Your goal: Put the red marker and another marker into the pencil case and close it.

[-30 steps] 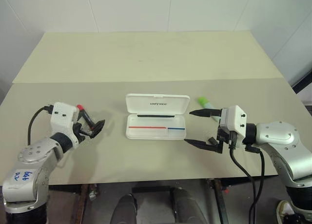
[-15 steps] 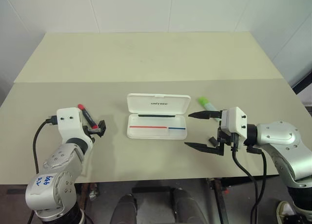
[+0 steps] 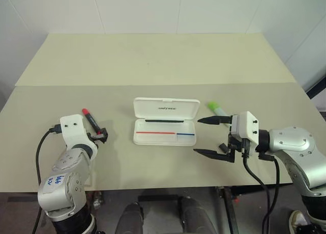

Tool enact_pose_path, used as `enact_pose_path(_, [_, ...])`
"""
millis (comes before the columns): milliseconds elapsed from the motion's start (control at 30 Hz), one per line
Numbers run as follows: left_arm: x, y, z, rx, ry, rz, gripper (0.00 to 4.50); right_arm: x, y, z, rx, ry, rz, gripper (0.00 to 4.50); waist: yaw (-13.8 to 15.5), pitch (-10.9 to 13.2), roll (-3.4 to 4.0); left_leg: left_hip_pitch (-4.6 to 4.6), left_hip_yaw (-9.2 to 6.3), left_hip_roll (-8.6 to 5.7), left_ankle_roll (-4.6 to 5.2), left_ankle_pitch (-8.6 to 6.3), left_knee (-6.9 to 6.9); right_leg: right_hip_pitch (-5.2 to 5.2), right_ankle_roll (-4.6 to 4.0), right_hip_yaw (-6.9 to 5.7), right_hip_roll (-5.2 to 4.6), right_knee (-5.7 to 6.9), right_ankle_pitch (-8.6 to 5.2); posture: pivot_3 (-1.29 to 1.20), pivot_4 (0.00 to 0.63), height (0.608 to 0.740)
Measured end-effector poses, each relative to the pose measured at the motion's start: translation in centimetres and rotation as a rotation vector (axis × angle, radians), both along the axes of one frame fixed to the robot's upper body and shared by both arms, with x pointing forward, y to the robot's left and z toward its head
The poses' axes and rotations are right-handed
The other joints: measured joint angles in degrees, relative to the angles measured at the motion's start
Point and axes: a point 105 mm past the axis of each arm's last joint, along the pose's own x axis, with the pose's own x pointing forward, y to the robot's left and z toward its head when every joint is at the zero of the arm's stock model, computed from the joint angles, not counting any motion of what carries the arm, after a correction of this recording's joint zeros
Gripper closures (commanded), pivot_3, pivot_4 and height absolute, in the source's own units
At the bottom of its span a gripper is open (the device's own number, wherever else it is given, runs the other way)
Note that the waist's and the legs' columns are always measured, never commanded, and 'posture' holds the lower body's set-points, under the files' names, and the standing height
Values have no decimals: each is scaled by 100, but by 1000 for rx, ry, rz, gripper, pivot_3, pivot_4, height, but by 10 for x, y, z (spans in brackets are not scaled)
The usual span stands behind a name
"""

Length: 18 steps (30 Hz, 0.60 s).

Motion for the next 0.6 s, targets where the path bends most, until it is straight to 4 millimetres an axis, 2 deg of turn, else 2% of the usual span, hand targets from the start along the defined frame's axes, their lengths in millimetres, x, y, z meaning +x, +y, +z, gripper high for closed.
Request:
enact_pose_path(467, [36, 7, 5, -47, -49, 50, 13, -1, -1, 2, 8, -6, -35, 0, 94, 0, -1, -4, 0, 0, -1, -1, -8, 6, 15, -3, -1, -26, 10, 0, 150, 740])
enact_pose_path(600, [38, 10, 3, -53, -42, 63, 1321, -1, -1, 2, 8, -3, -41, 0, 93, 0, -1, -2, 0, 0, -3, -2, -12, 6, 29, -4, -1, -27, 17, 0, 150, 740])
